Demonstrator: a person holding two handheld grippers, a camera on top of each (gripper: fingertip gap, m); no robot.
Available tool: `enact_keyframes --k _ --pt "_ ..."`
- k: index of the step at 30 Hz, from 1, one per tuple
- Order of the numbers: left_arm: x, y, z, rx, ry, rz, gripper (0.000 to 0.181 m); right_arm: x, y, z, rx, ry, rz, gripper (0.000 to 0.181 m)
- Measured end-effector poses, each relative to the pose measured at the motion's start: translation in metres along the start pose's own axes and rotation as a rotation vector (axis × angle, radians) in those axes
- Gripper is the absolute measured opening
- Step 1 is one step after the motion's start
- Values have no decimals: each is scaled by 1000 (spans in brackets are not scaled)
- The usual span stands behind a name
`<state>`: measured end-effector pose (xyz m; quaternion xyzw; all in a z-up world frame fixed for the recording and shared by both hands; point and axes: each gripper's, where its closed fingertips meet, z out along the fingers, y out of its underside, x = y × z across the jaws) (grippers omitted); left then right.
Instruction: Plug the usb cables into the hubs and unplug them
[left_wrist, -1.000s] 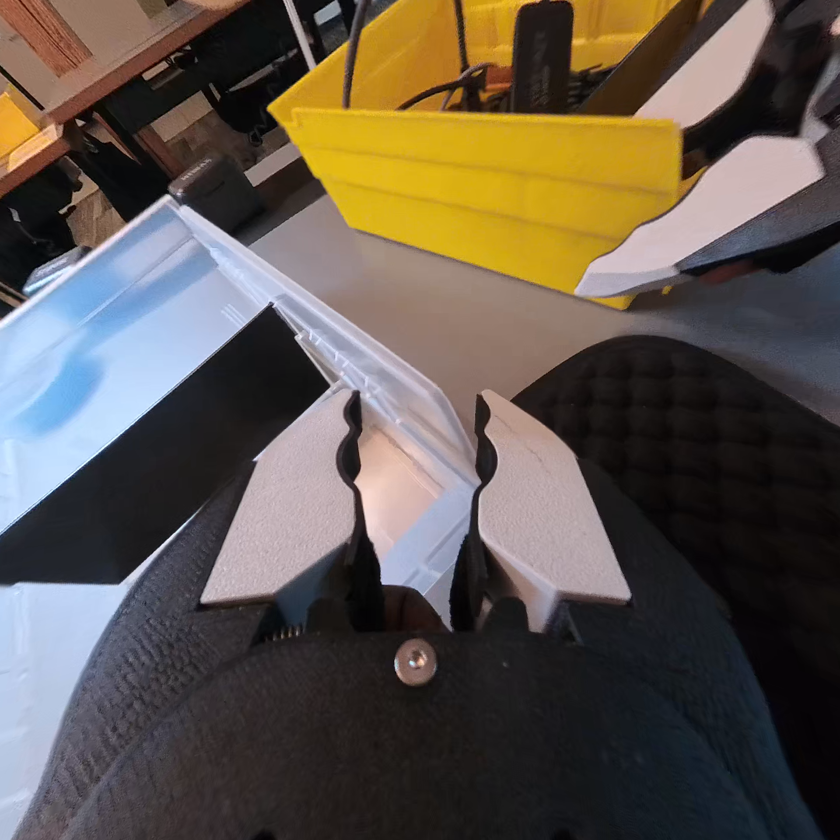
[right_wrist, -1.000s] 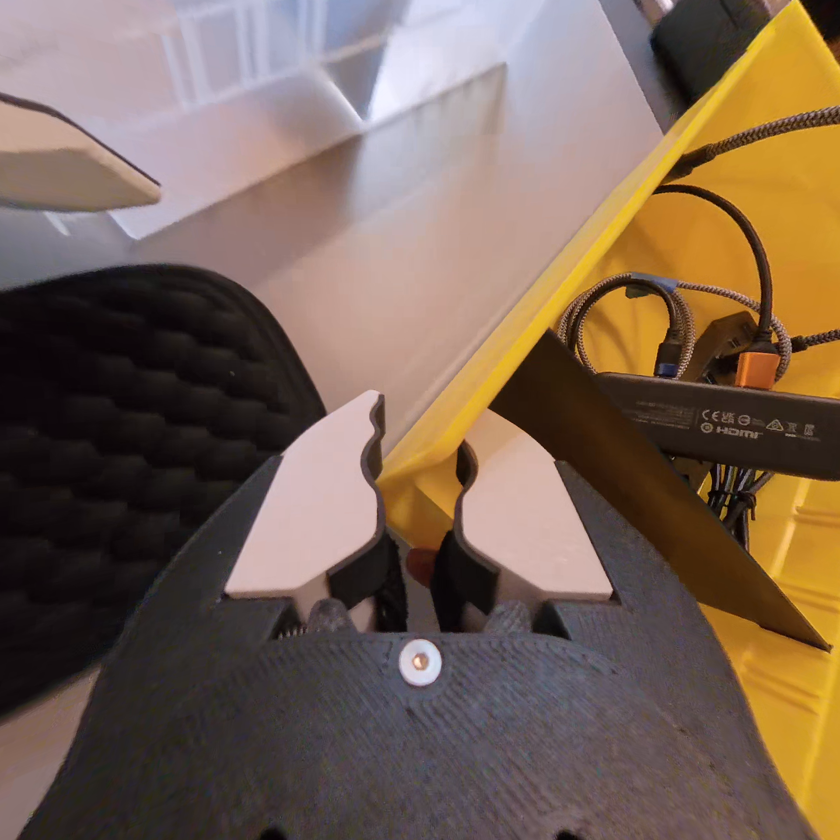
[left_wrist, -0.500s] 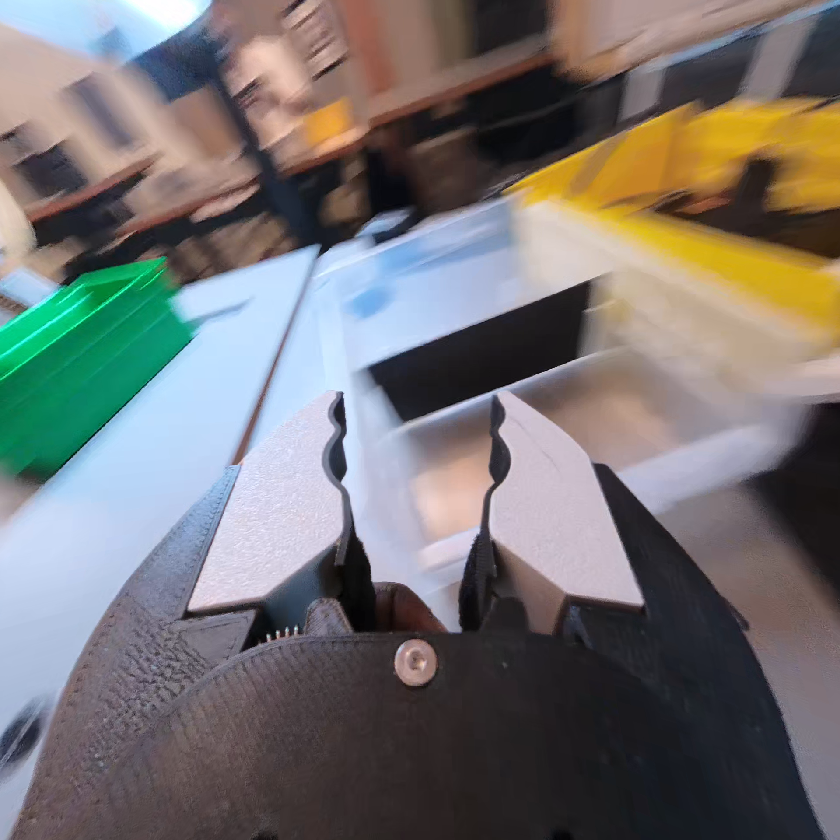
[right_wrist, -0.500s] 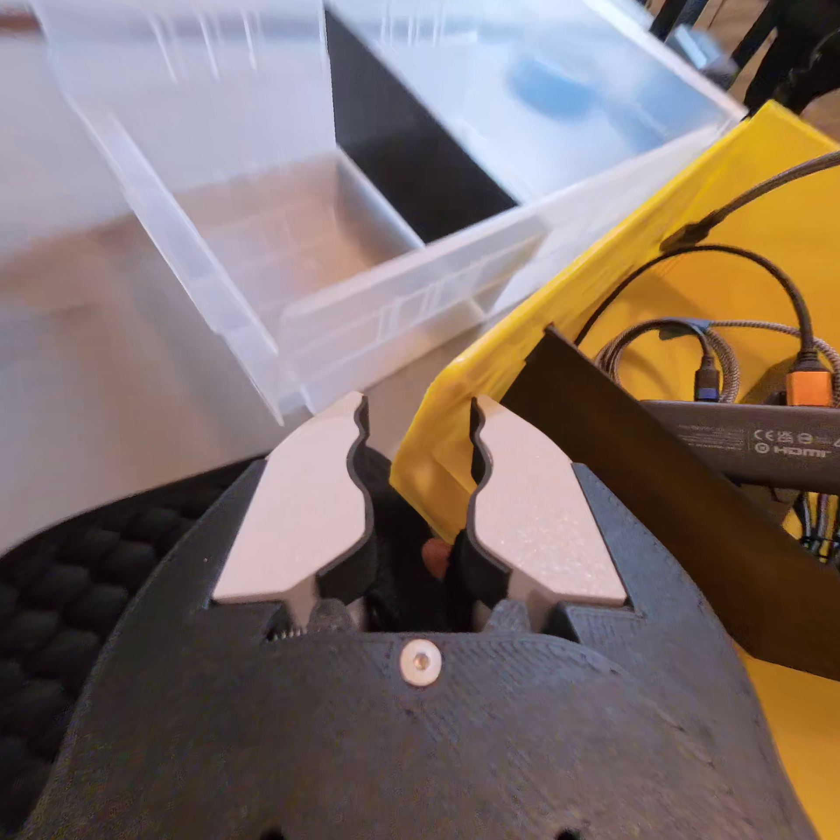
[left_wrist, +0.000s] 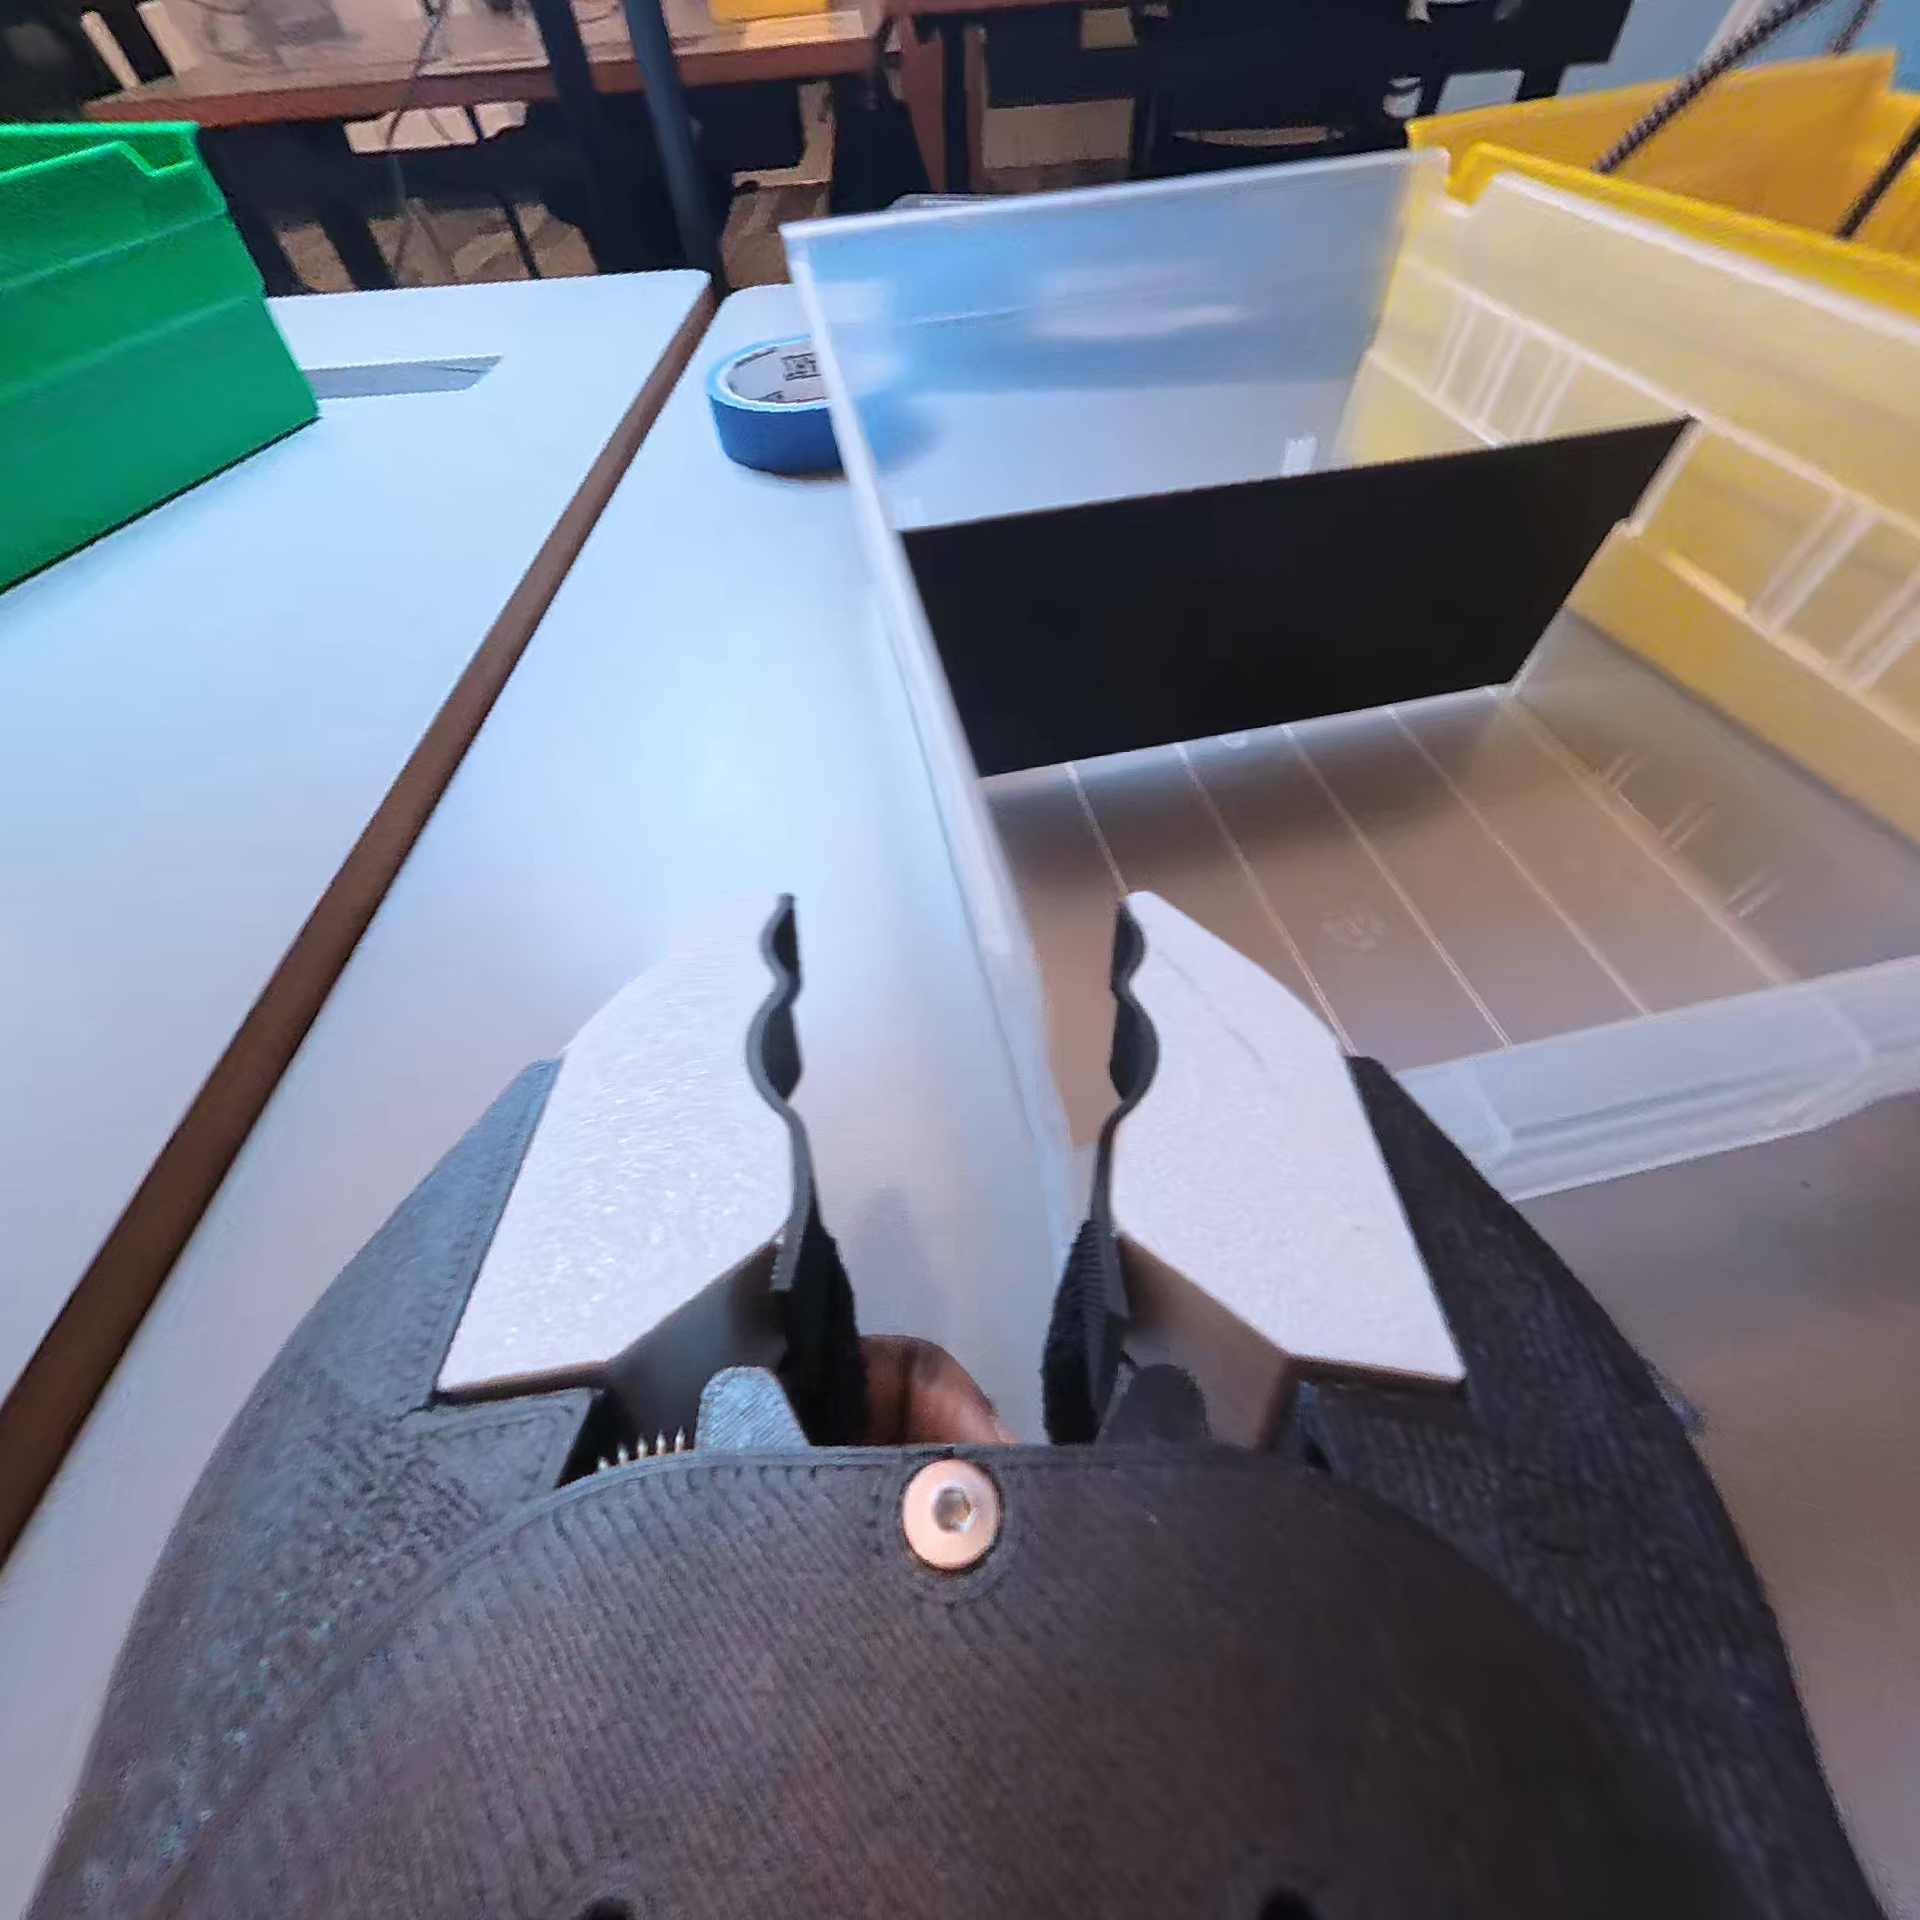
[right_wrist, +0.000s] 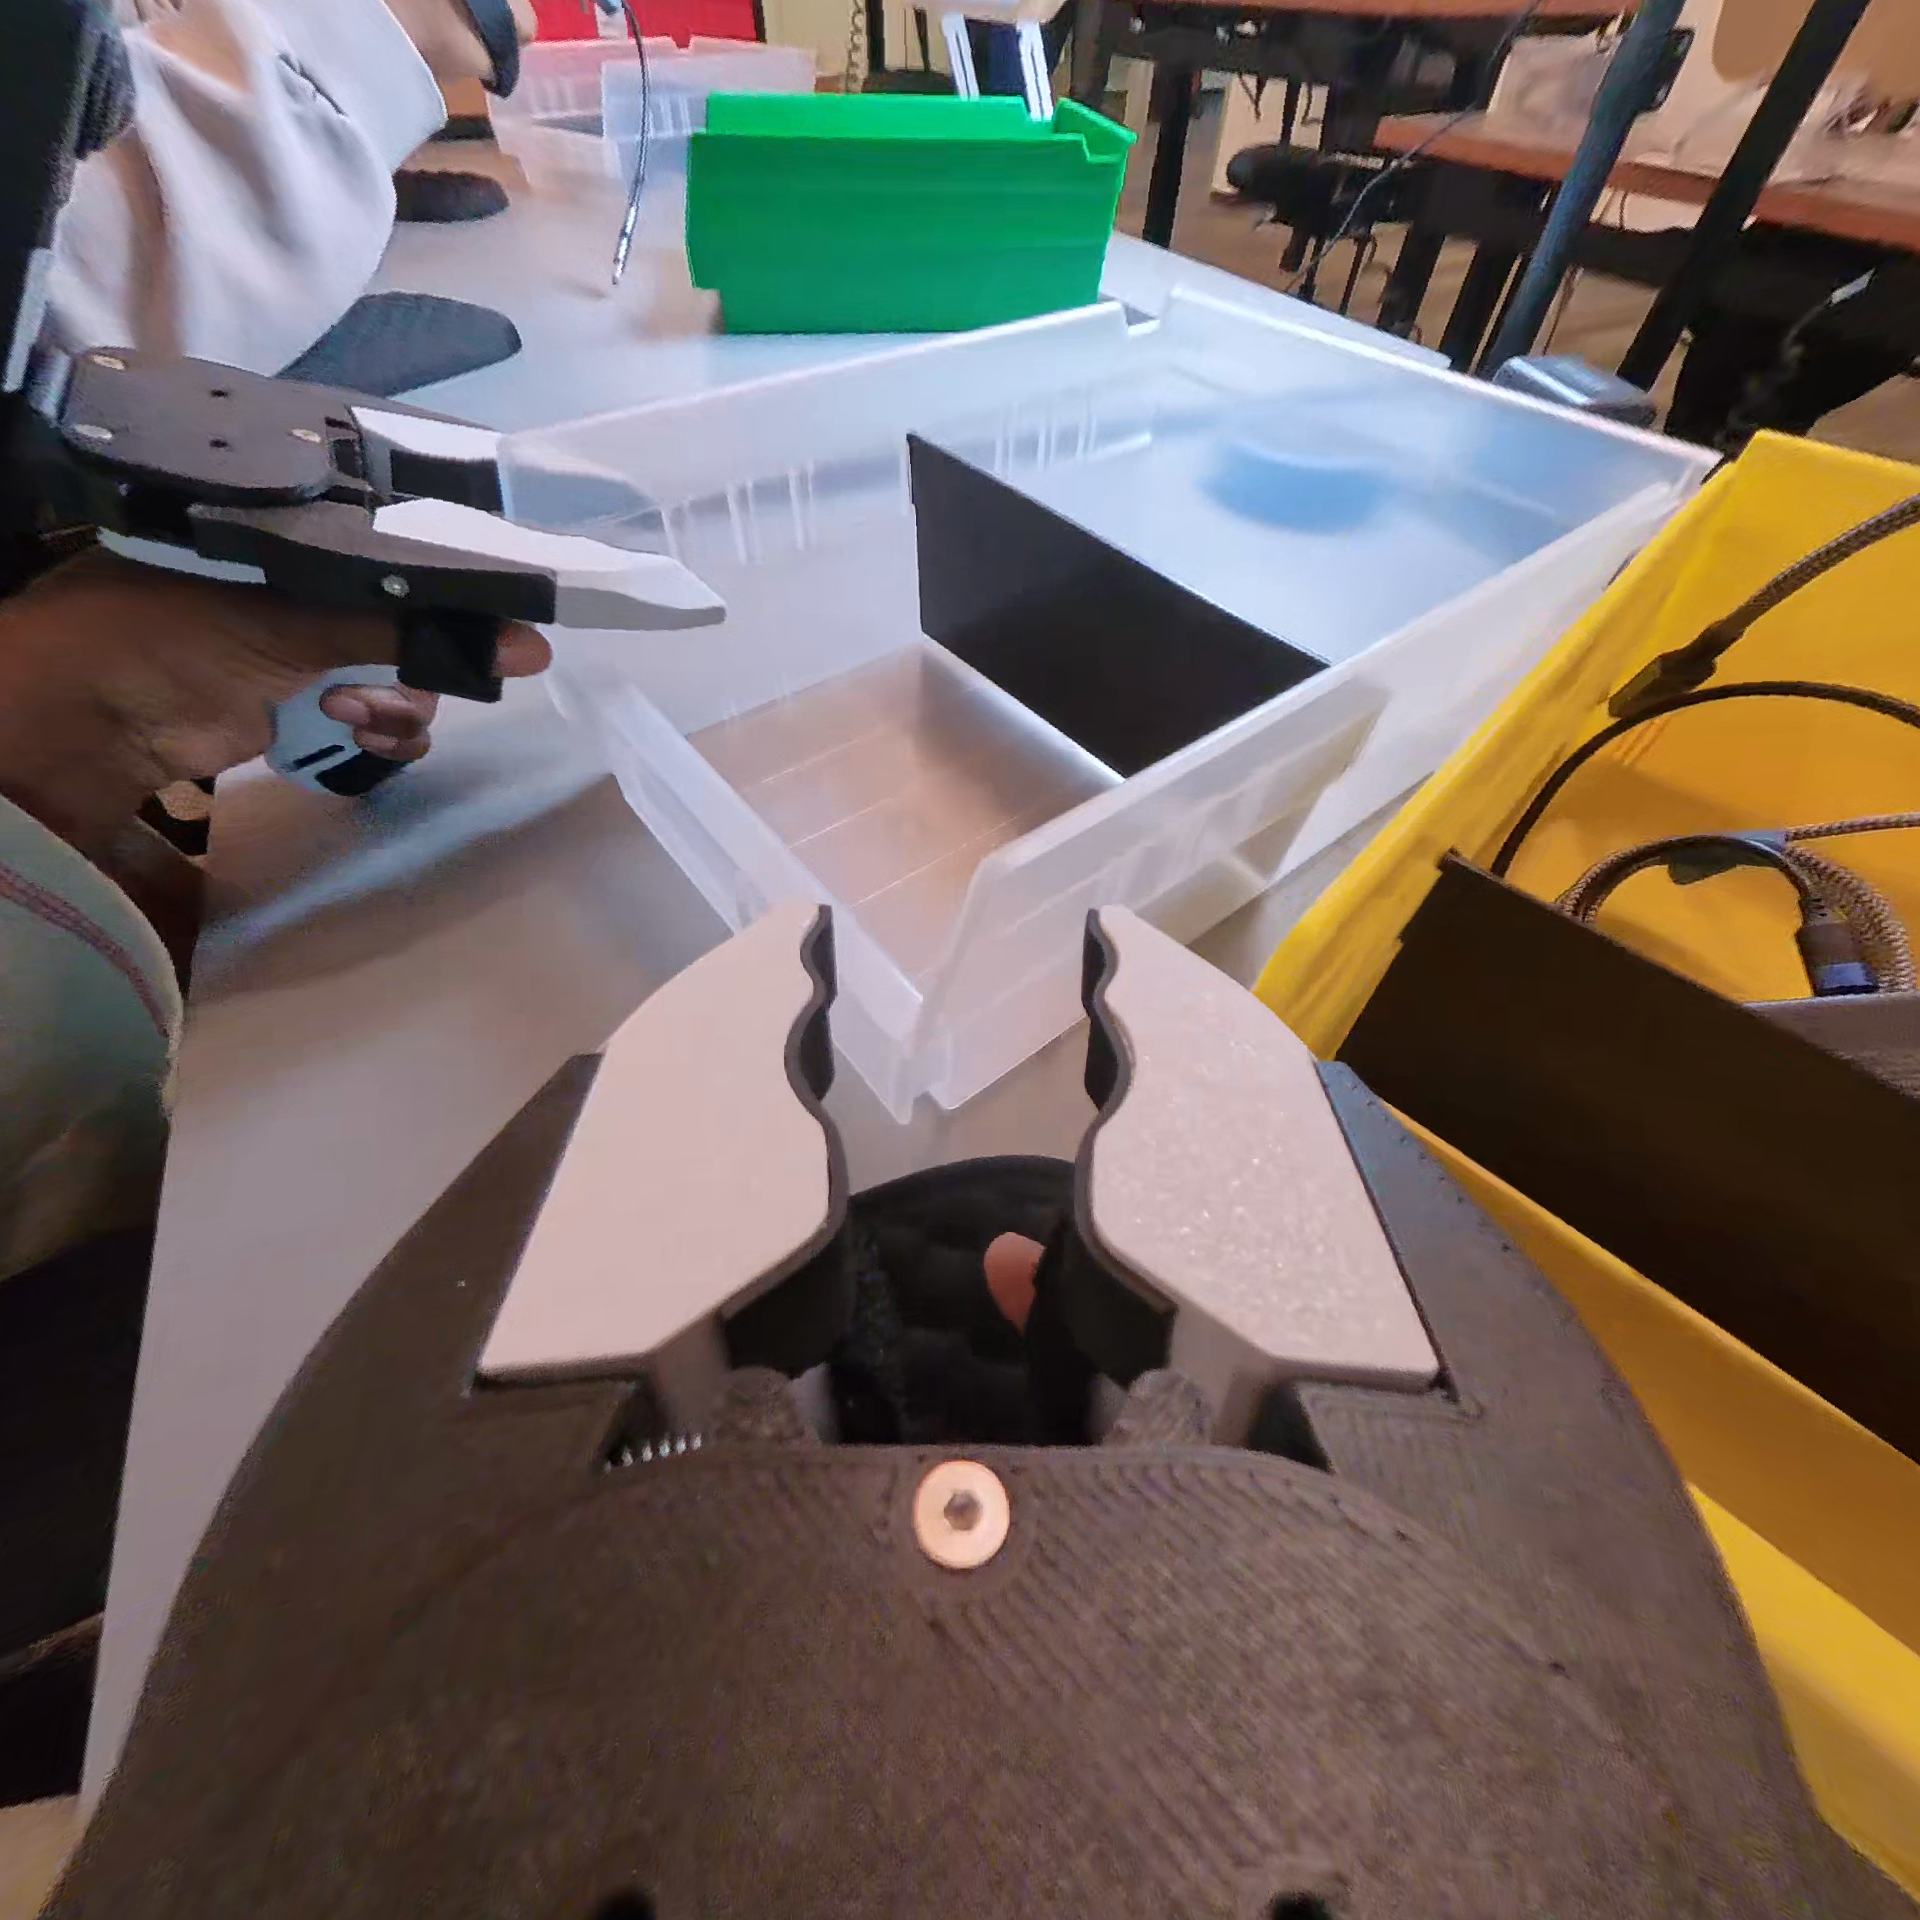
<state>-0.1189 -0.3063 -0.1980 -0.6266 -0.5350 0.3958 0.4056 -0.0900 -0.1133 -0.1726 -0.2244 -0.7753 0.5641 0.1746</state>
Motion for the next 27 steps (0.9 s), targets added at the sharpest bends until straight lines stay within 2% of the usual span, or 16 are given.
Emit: enact_keyframes --k 2,4,5,9,15,18,21,23,27 --pt "5 1 2 -2 21 16 46 2 2 6 -27 4 -5 43" --pt "10 -3 1 19 37 16 16 5 5 13 -67 22 -37 35" --pt "8 -3 0 15 13 21 9 8 5 14 -79 49 -70 26" --pt "11 -7 -8 -16 -29 93 8 17 1 11 -67 117 -191 21" --pt "20 -57 -47 100 -114 160 10 17 -32 -12 57 198 -351 18" --pt "28 -91 -73 215 -154 186 10 17 -57 -33 139 229 -389 19" --pt "52 -127 -93 376 -152 168 11 24 -74 -65 198 288 -429 18" --pt "78 -147 -100 475 -114 152 11 36 -77 -93 223 334 -437 18" --pt "147 -164 -87 539 -25 183 11 72 -72 -161 230 484 -460 17"
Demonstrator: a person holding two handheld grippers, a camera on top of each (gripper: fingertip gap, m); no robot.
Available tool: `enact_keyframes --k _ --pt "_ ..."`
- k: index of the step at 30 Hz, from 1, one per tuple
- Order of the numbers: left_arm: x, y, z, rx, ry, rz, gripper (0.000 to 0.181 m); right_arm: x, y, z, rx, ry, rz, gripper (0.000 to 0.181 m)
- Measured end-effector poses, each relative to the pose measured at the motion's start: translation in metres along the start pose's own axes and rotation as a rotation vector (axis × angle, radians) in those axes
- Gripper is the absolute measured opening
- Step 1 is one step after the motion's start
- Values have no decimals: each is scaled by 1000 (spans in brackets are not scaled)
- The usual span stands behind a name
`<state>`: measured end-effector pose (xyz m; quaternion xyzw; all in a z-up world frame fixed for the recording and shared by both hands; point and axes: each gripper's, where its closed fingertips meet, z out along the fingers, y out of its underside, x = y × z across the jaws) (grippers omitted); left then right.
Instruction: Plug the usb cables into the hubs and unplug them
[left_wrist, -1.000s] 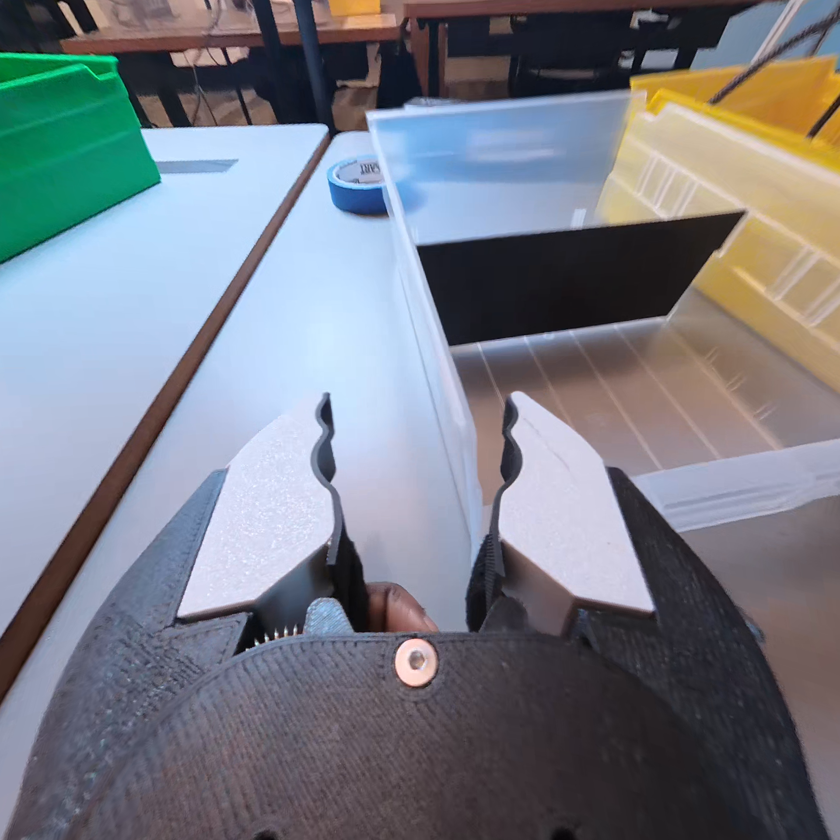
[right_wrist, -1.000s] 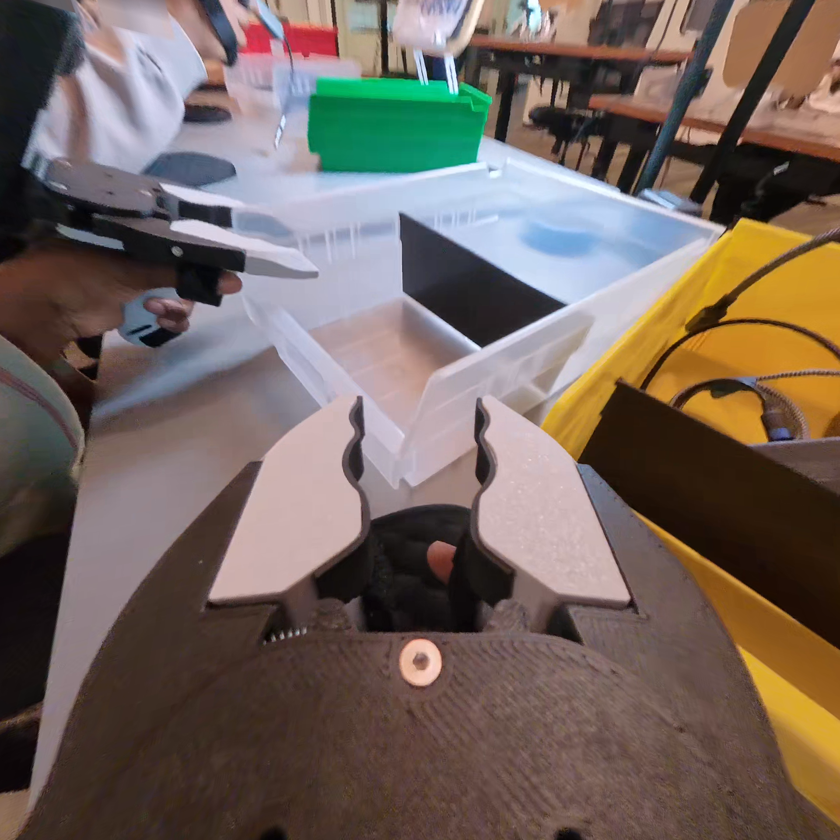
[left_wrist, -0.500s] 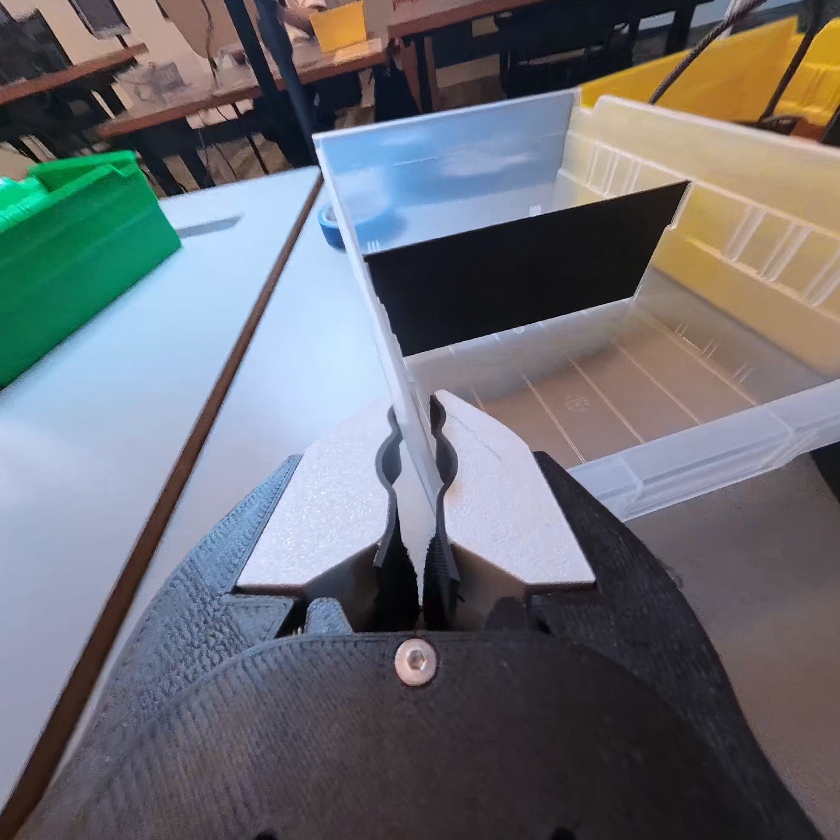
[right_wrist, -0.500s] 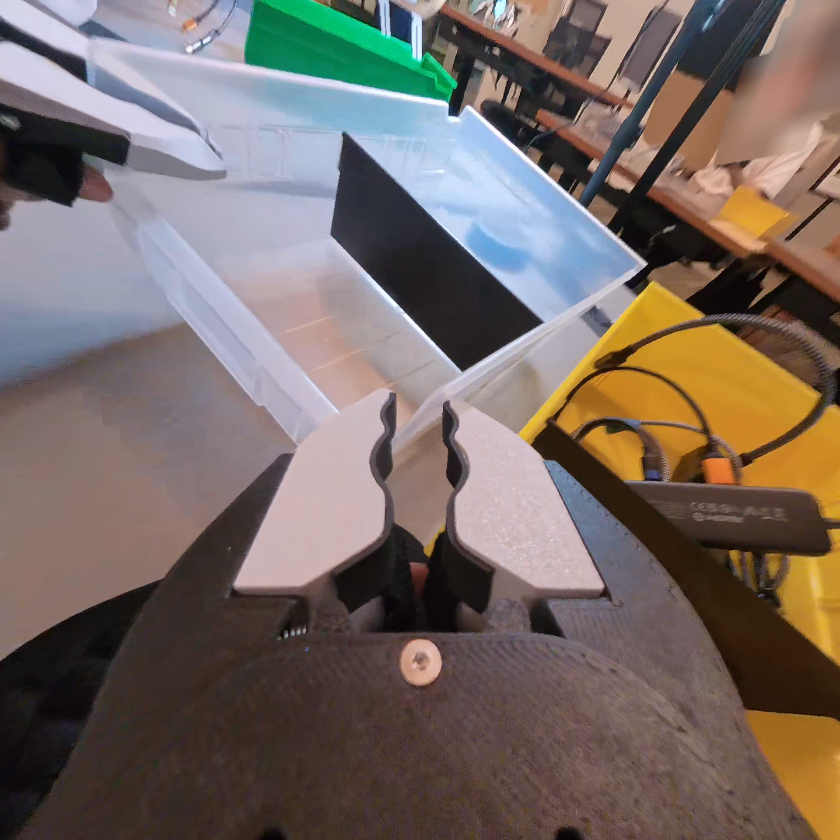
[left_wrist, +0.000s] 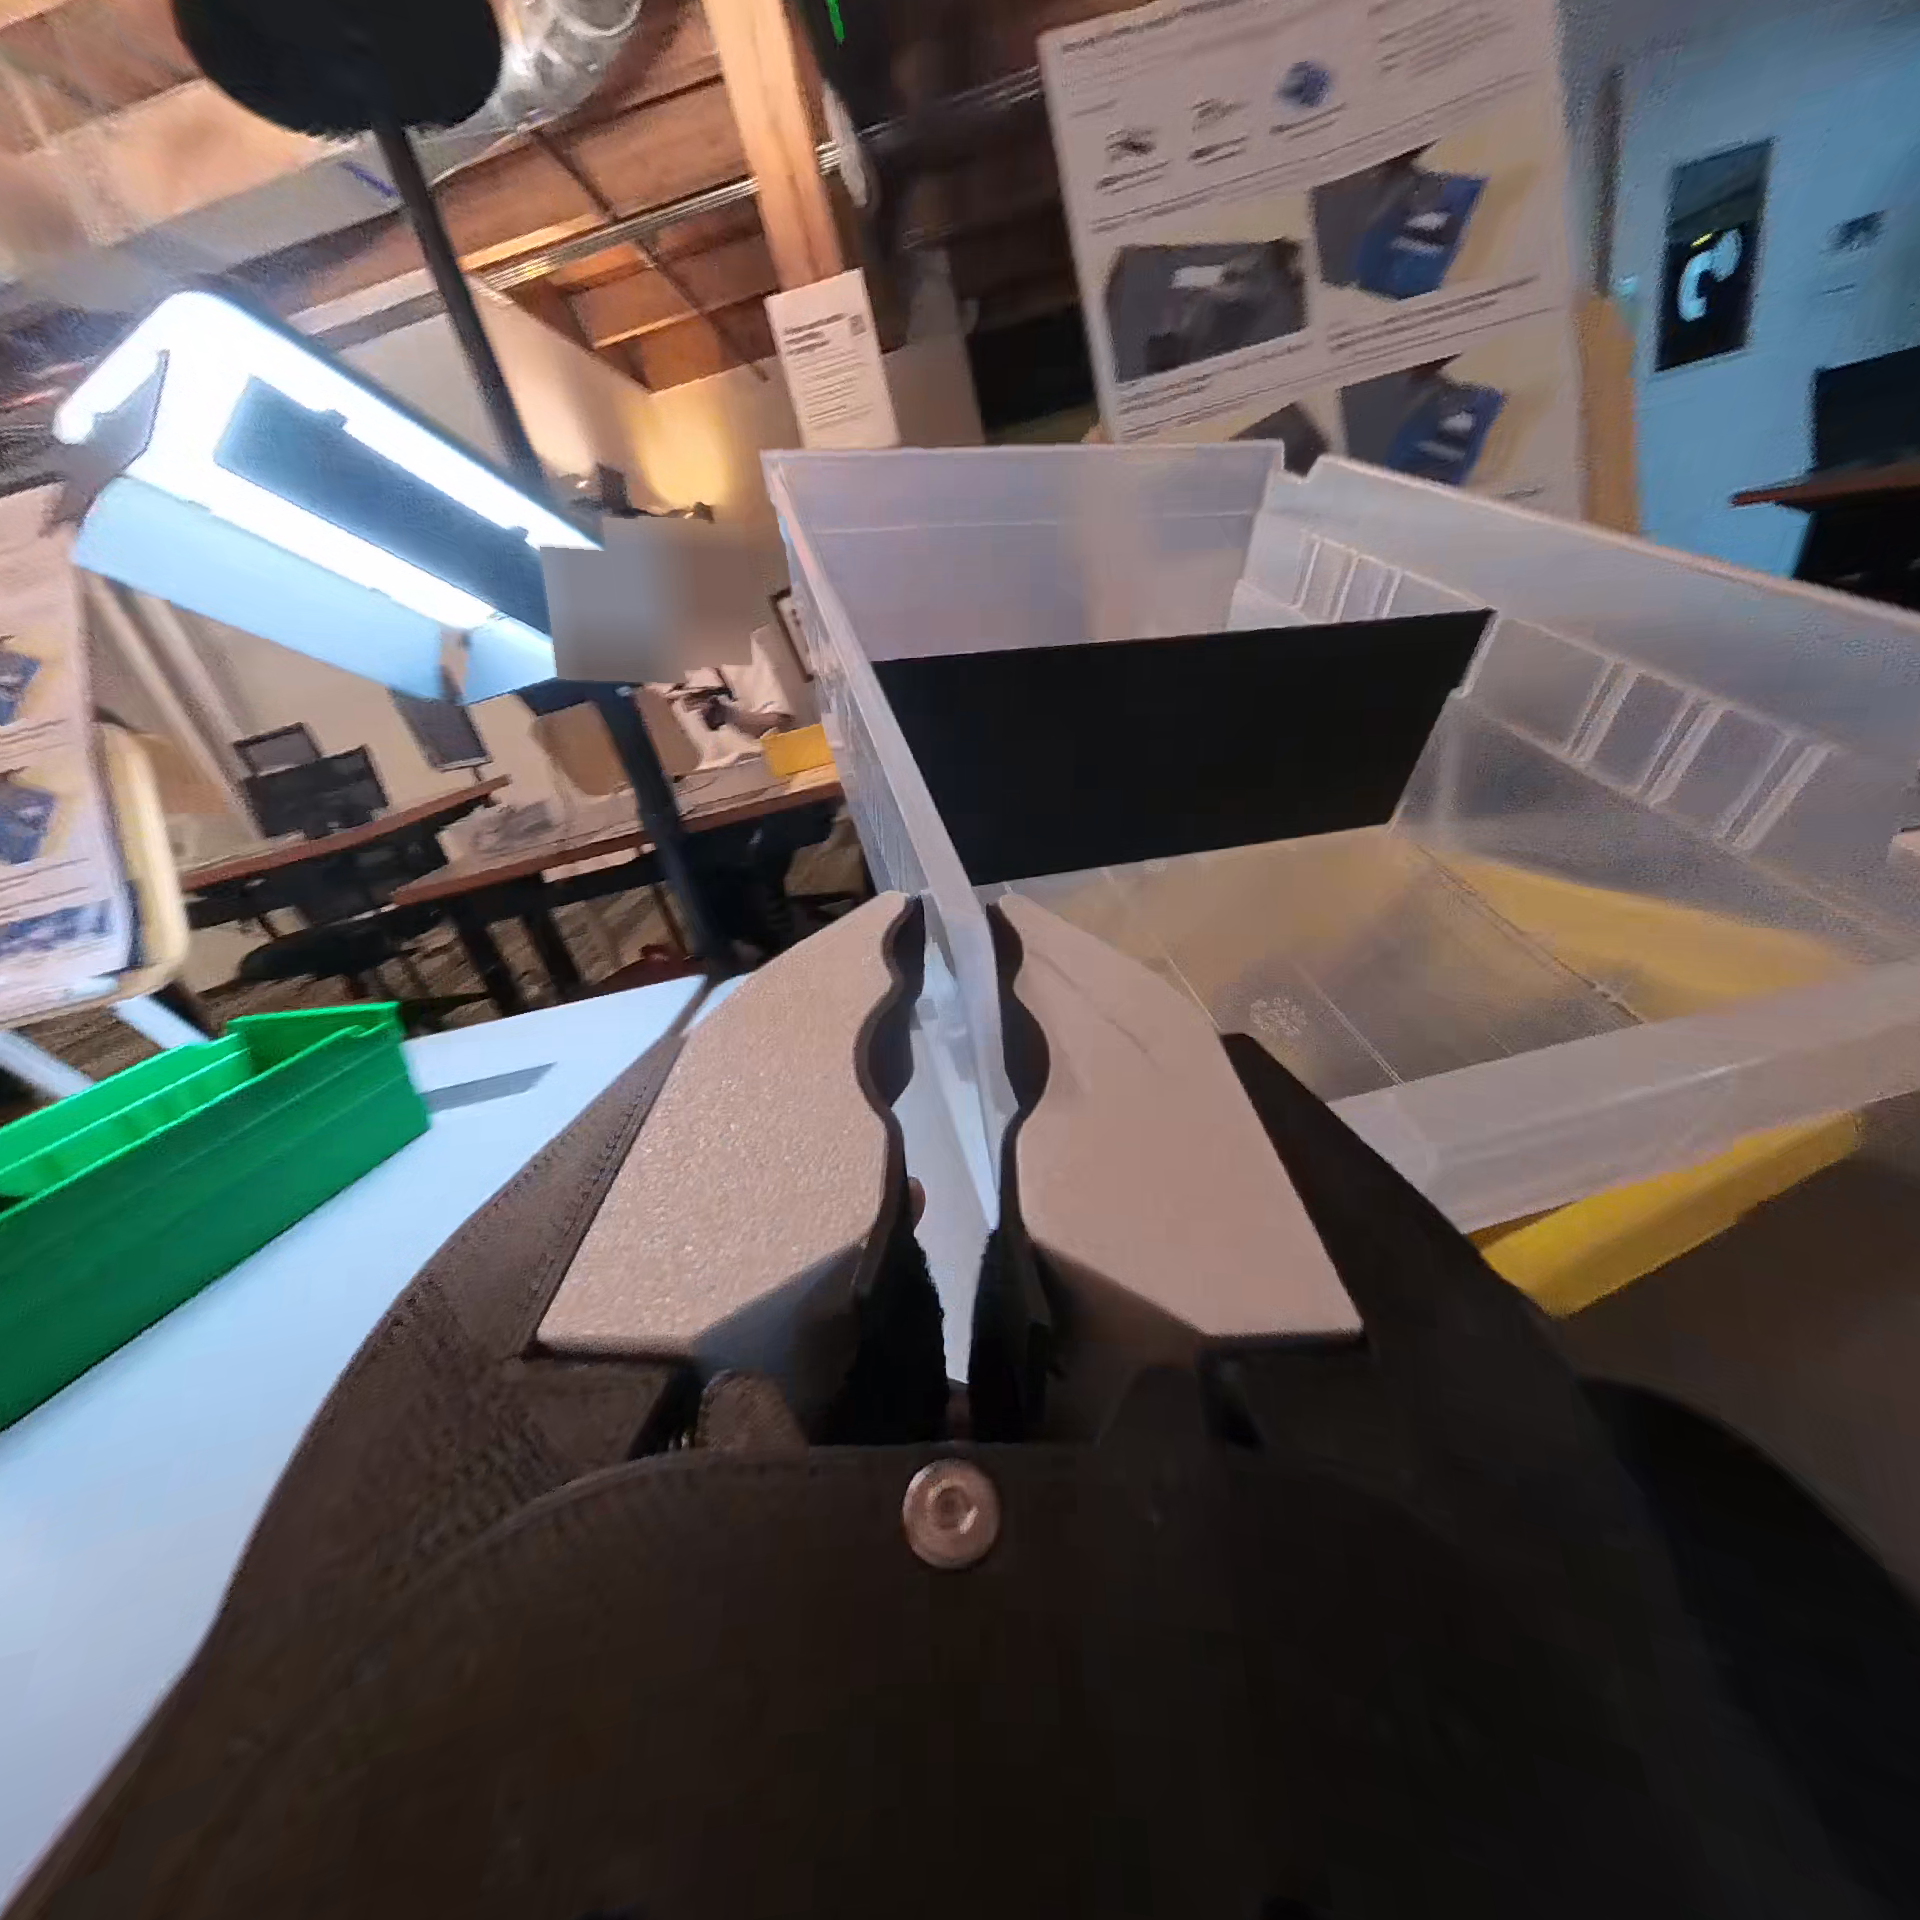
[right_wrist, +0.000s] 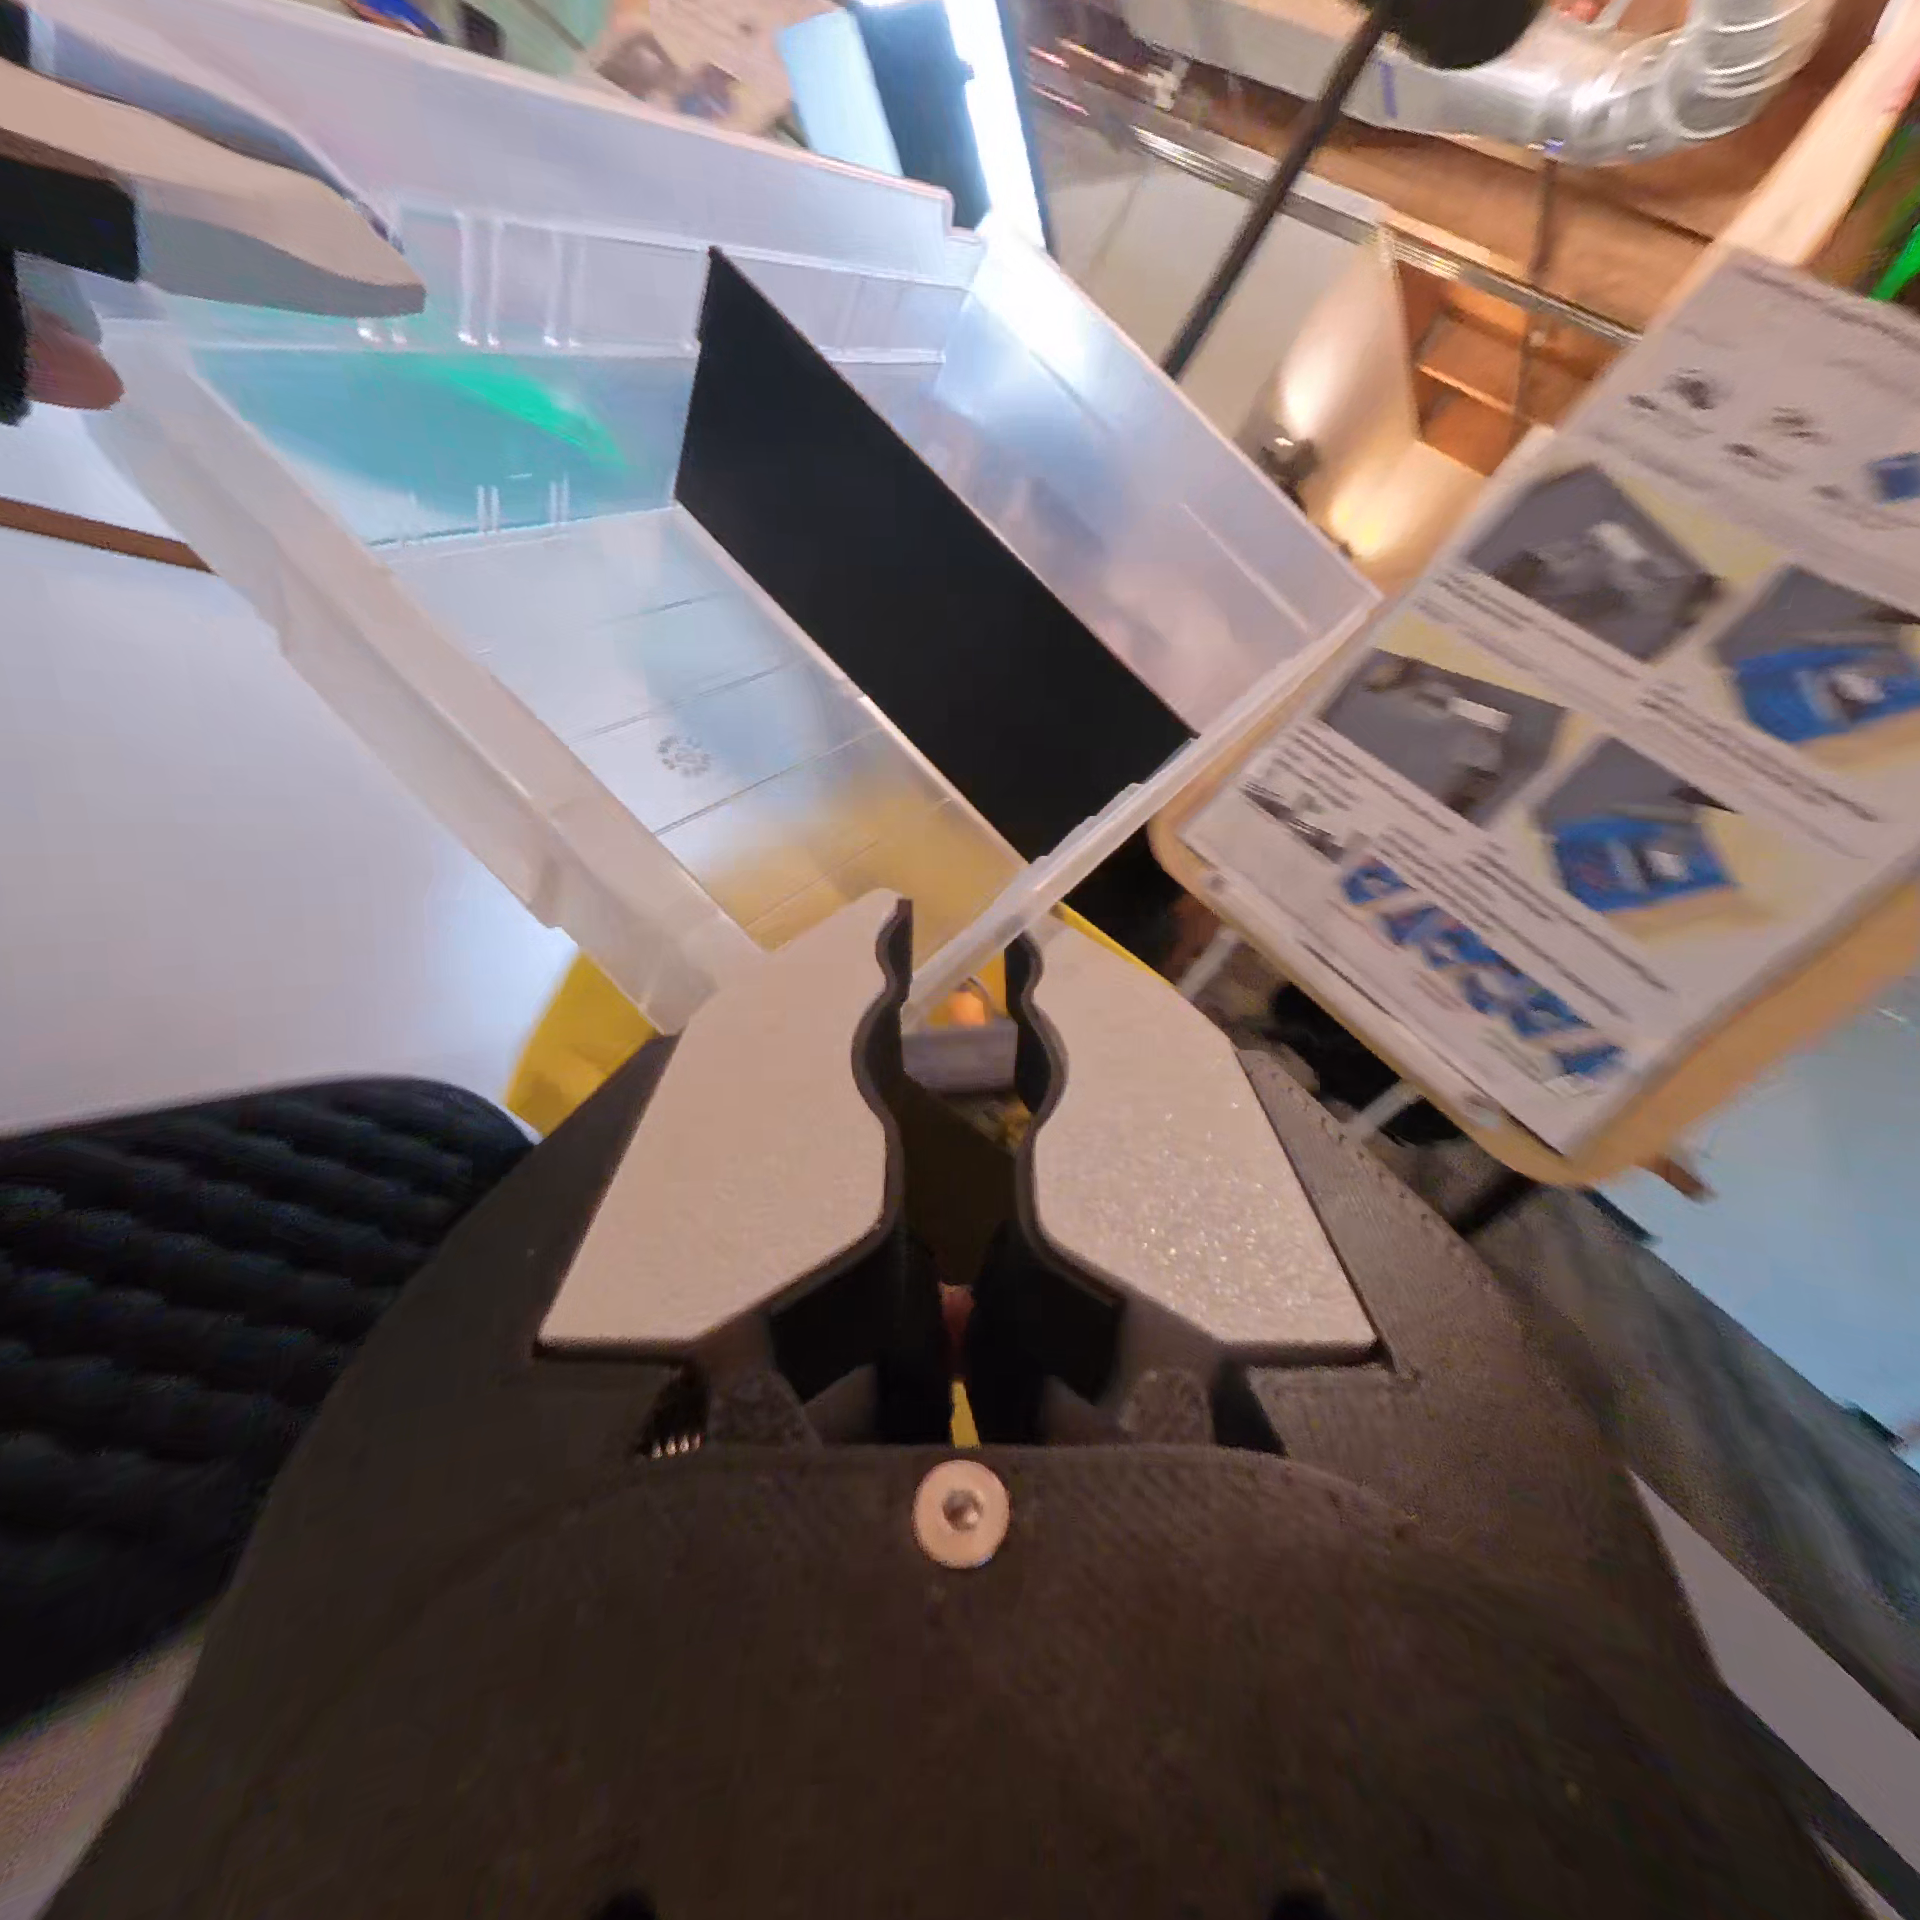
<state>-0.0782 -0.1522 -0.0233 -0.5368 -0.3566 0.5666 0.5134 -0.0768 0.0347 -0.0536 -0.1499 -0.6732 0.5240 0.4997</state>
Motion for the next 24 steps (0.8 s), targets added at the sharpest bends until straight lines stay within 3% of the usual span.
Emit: enact_keyframes --k 7,12,18,24 --pt "147 -27 44 47 290 -141 14 106 44 -101 -150 314 -63 13" --pt "260 -30 79 19 458 -140 12 165 99 -171 -284 522 -39 12" --pt "370 -4 105 -91 637 -115 12 204 173 -224 -423 632 36 11" --pt "425 30 114 -164 721 -114 12 211 224 -248 -534 653 95 10"
